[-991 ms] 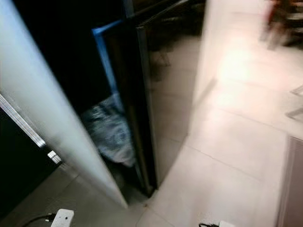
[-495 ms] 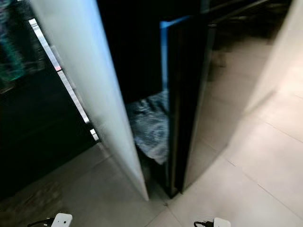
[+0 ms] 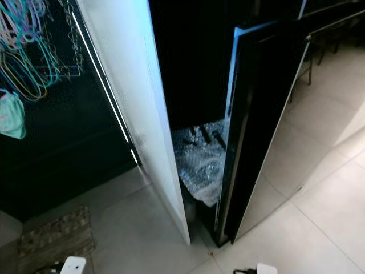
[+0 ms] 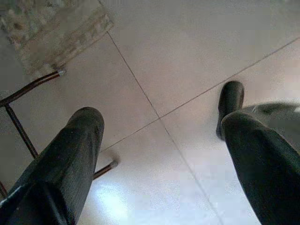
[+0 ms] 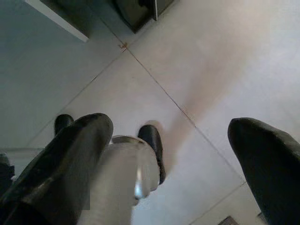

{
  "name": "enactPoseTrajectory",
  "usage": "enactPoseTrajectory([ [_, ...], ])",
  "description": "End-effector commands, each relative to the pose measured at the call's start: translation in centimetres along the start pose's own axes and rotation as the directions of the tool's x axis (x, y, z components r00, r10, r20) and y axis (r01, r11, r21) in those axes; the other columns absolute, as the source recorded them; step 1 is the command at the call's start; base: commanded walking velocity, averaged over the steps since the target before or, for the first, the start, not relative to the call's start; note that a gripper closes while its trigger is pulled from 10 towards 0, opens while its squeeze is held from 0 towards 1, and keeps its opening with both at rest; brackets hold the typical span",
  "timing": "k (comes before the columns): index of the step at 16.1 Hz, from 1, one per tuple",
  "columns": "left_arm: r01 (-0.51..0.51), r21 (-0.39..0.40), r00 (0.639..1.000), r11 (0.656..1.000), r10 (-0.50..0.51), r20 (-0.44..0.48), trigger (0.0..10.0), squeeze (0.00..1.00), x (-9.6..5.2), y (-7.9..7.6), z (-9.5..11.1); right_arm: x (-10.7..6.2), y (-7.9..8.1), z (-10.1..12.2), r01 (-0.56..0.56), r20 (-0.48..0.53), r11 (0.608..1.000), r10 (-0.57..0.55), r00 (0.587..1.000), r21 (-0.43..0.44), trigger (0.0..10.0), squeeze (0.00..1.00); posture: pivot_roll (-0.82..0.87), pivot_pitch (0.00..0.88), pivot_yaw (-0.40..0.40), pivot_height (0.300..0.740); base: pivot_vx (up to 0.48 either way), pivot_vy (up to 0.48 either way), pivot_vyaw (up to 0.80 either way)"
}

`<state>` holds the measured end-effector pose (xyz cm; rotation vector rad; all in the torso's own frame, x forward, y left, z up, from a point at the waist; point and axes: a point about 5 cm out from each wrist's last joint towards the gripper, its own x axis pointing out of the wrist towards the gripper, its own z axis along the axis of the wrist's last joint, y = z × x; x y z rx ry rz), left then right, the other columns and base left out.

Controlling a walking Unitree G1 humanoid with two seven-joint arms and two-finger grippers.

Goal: Restocking fridge

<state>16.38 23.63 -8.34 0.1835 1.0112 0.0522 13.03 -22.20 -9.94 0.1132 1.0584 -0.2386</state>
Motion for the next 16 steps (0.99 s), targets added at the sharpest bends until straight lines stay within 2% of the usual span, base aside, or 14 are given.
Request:
enactPoseTrajectory([
  [1, -0.007, -0.002, 1.0, 1.0, 0.007, -0.029, 10.0, 0.0, -0.16, 0.39, -0.8, -0.06, 0.17, -0.6, -0.005, -0.023, 1.0, 0.005, 1.0, 0.004, 10.0, 0.0, 0.03, 0.046, 0.06, 0.74, 0.0, 0.0, 0.8],
  [4, -0.006, -0.018, 0.999, 1.0, 0.005, -0.033, 10.0, 0.0, -0.16, 0.15, -0.93, -0.02, 0.68, -0.67, -0.019, -0.031, 1.0, 0.018, 0.999, -0.025, 10.0, 0.0, 0.03, 0.049, 0.043, 0.74, 0.0, 0.0, 0.8],
  [16, -0.006, -0.03, 0.999, 1.0, 0.005, -0.034, 10.0, 0.0, -0.16, 0.01, -1.03, -0.02, 0.67, -0.67, -0.037, -0.04, 0.998, 0.035, 0.999, -0.046, 10.0, 0.0, 0.03, 0.043, 0.033, 0.74, 0.0, 0.0, 0.8],
])
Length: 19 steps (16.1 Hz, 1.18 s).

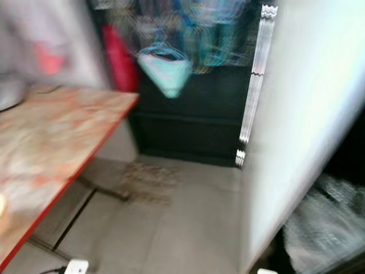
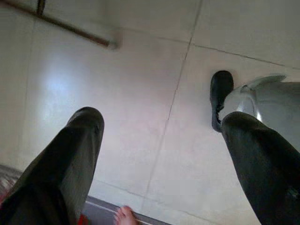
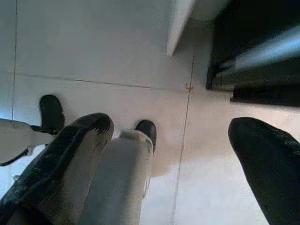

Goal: Restocking fridge

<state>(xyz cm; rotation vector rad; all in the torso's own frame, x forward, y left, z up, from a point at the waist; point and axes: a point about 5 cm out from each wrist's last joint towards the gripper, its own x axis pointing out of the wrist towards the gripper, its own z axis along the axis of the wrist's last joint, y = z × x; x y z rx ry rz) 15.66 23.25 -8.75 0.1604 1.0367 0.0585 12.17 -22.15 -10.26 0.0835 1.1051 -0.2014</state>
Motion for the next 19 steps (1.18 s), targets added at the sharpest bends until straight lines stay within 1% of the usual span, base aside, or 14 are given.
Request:
enactPoseTrajectory([
  [1, -0.013, -0.01, 1.0, 1.0, 0.013, -0.008, 10.0, 0.0, -0.08, 0.48, -0.24, 0.11, 0.81, 0.27, -0.024, 0.004, 1.0, 0.024, 1.0, -0.002, 10.0, 0.0, 0.03, 0.043, 0.033, 0.74, 0.0, 0.0, 0.8],
  [8, -0.013, -0.017, 1.0, 1.0, 0.013, -0.009, 10.0, 0.0, -0.06, 0.32, -0.27, 0.09, 0.65, 0.25, -0.032, 0.001, 0.999, 0.032, 0.999, -0.018, 10.0, 0.0, 0.03, 0.042, 0.024, 0.74, 0.0, 0.0, 0.8],
  [19, -0.044, -0.027, 0.999, 0.999, 0.044, 0.007, 10.0, 0.0, -0.08, 0.5, -0.16, 0.13, 0.99, 0.31, -0.044, 0.0, 0.999, 0.044, 0.999, -0.028, 10.0, 0.0, 0.05, 0.038, 0.026, 0.74, 0.0, 0.0, 0.8],
])
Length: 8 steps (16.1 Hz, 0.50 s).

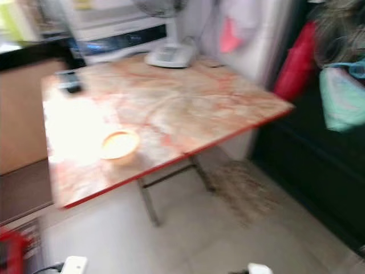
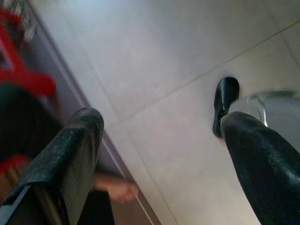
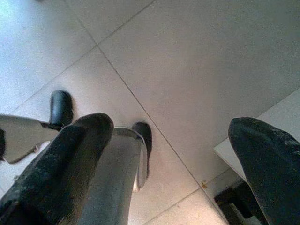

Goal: Restocking fridge

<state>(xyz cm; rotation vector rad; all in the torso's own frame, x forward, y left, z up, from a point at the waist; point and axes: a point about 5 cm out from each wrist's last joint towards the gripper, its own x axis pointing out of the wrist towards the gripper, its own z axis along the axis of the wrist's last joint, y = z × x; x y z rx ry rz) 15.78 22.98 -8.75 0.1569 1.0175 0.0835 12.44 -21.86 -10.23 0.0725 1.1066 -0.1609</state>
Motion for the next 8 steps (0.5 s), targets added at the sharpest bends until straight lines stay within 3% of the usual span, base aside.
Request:
enactPoseTrajectory([
  [1, -0.03, -0.008, 1.0, 1.0, 0.03, -0.003, 10.0, 0.0, -0.1, 0.8, -0.2, 0.1, 0.7, 0.1, -0.017, 0.001, 1.0, 0.017, 1.0, 0.002, 10.0, 0.0, 0.05, 0.037, 0.025, 0.74, 0.0, 0.0, 0.8],
  [2, -0.041, -0.004, 0.999, 0.999, 0.041, 0.006, 10.0, 0.0, -0.1, 0.9, -0.2, 0.1, 0.6, 0.1, -0.017, 0.0, 1.0, 0.017, 1.0, 0.001, 10.0, 0.0, 0.05, 0.038, 0.026, 0.74, 0.0, 0.0, 0.8],
  [5, -0.092, -0.021, 0.994, 0.996, 0.093, 0.049, 10.0, 0.0, -0.2, 1.0, 0.1, 0.1, 0.5, -0.1, -0.013, -0.009, 0.999, 0.014, 1.0, 0.03, 10.0, 0.0, 0.06, 0.041, 0.021, 0.74, 0.0, 0.0, 0.0],
  [7, -0.176, -0.036, 0.934, 0.984, 0.178, 0.309, 10.0, 0.0, -0.1, 1.6, 6.1, 0.0, 0.3, -0.2, -0.013, -0.01, 1.0, 0.013, 1.0, 0.017, 10.0, 0.0, 0.05, 0.045, 0.021, 0.74, 0.0, 0.0, 0.0],
  [8, -0.238, -0.034, 0.872, 0.971, 0.229, 0.432, 10.0, 0.0, -0.7, 2.2, 8.2, 0.0, 0.3, -0.2, -0.013, -0.01, 1.0, 0.013, 1.0, 0.014, 10.0, 0.0, 0.05, 0.048, 0.021, 0.74, 0.0, 0.0, 0.0],
])
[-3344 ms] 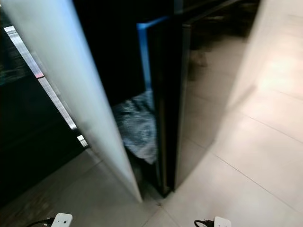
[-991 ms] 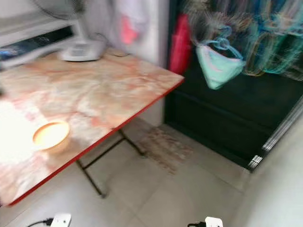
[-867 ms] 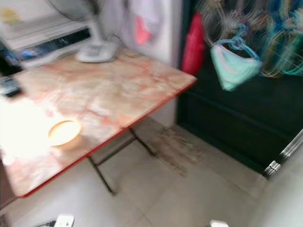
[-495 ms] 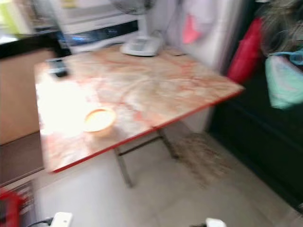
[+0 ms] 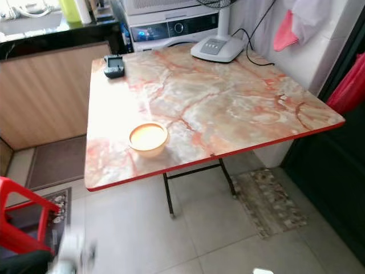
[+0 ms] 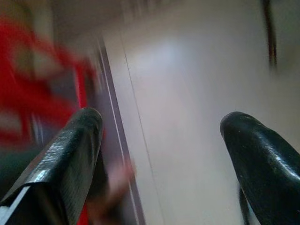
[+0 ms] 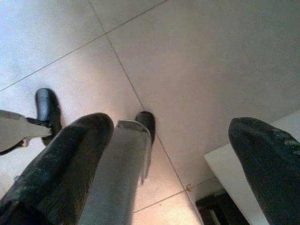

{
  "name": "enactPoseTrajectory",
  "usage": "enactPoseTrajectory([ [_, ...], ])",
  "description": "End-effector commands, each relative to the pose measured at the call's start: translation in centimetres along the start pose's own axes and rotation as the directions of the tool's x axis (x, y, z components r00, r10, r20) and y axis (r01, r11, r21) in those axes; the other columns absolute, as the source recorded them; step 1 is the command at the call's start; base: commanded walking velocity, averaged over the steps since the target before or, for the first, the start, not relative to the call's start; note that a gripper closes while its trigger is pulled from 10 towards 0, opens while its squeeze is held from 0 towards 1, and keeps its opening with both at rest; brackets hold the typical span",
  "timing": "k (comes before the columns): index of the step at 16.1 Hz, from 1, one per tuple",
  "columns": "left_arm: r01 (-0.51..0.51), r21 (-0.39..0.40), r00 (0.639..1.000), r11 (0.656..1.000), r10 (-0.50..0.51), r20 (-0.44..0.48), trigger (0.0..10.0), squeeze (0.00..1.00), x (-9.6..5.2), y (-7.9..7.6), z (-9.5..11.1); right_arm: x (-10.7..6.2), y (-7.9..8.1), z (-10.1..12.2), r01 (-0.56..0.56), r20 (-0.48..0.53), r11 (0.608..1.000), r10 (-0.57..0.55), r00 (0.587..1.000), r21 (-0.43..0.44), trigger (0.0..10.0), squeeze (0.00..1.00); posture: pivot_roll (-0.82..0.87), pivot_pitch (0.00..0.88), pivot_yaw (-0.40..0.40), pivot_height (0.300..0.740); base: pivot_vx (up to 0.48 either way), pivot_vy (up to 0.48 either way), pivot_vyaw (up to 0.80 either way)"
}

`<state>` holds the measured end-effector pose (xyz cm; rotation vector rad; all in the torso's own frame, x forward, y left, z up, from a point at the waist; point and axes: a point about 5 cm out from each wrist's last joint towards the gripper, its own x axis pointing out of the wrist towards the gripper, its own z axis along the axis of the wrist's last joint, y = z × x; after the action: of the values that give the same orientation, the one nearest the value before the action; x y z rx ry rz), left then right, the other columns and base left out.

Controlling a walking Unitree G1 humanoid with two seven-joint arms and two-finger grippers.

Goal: Restocking fridge

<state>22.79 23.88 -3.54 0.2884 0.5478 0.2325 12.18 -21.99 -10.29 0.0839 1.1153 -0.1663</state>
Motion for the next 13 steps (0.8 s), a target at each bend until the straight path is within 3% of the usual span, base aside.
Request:
enactPoseTrajectory([
  [1, -0.065, 0.015, 0.995, 0.998, 0.064, 0.073, 10.0, 0.0, 0.0, 1.1, 0.7, 0.0, 0.4, 0.0, -0.013, -0.001, 1.0, 0.013, 1.0, 0.002, 10.0, 0.0, 0.05, 0.046, 0.02, 0.74, 0.0, 0.0, 0.0],
  [4, -0.149, -0.008, 0.962, 0.989, 0.147, 0.23, 10.0, 0.0, -0.4, 2.4, 2.4, 0.0, 0.2, -0.4, -0.019, -0.014, 1.0, 0.019, 1.0, -0.023, 10.0, 0.0, 0.07, 0.037, 0.019, 0.74, 0.0, 0.0, 0.0],
  [6, -0.143, -0.01, 0.96, 0.99, 0.141, 0.24, 10.0, 0.0, -1.2, 2.2, 1.6, 0.0, 0.2, -0.5, -0.021, -0.018, 0.999, 0.021, 1.0, -0.03, 10.0, 0.0, 0.06, 0.033, 0.022, 0.74, 0.0, 0.0, 0.0],
  [8, -0.162, 0.015, 0.938, 0.987, 0.15, 0.314, 10.0, 0.0, -2.7, 2.0, 1.3, -0.1, 0.2, -0.5, -0.024, -0.019, 0.999, 0.023, 1.0, -0.039, 10.0, 0.0, 0.06, 0.027, 0.023, 0.74, 0.0, 0.0, 0.0],
  [10, -0.215, 0.028, 0.866, 0.976, 0.177, 0.468, 10.0, 0.0, -4.6, 2.1, 3.1, -0.1, 0.1, -0.5, -0.024, -0.02, 0.998, 0.023, 1.0, -0.051, 10.0, 0.0, 0.06, 0.023, 0.019, 0.74, 0.0, 0.0, 0.0],
  [11, -0.242, 0.015, 0.844, 0.97, 0.203, 0.497, 10.0, 0.0, -4.9, 2.4, 3.7, -0.1, 0.1, -0.5, -0.023, -0.02, 0.998, 0.022, 1.0, -0.052, 10.0, 0.0, 0.07, 0.022, 0.018, 0.74, 0.0, 0.0, 0.0],
  [12, -0.28, -0.002, 0.796, 0.96, 0.233, 0.558, 10.0, 0.0, -5.4, 2.9, 5.3, -0.1, 0.1, -0.5, -0.024, -0.02, 0.998, 0.023, 1.0, -0.057, 10.0, 0.0, 0.08, 0.019, 0.015, 0.74, 0.0, 0.0, 0.0],
  [13, -0.311, 0.02, 0.702, 0.95, 0.215, 0.679, 10.0, 0.0, -6.0, 3.3, 8.8, -0.1, 0.1, -0.4, -0.024, -0.018, 0.998, 0.023, 1.0, -0.062, 10.0, 0.0, 0.07, 0.012, 0.016, 0.74, 0.0, 0.0, 0.0],
])
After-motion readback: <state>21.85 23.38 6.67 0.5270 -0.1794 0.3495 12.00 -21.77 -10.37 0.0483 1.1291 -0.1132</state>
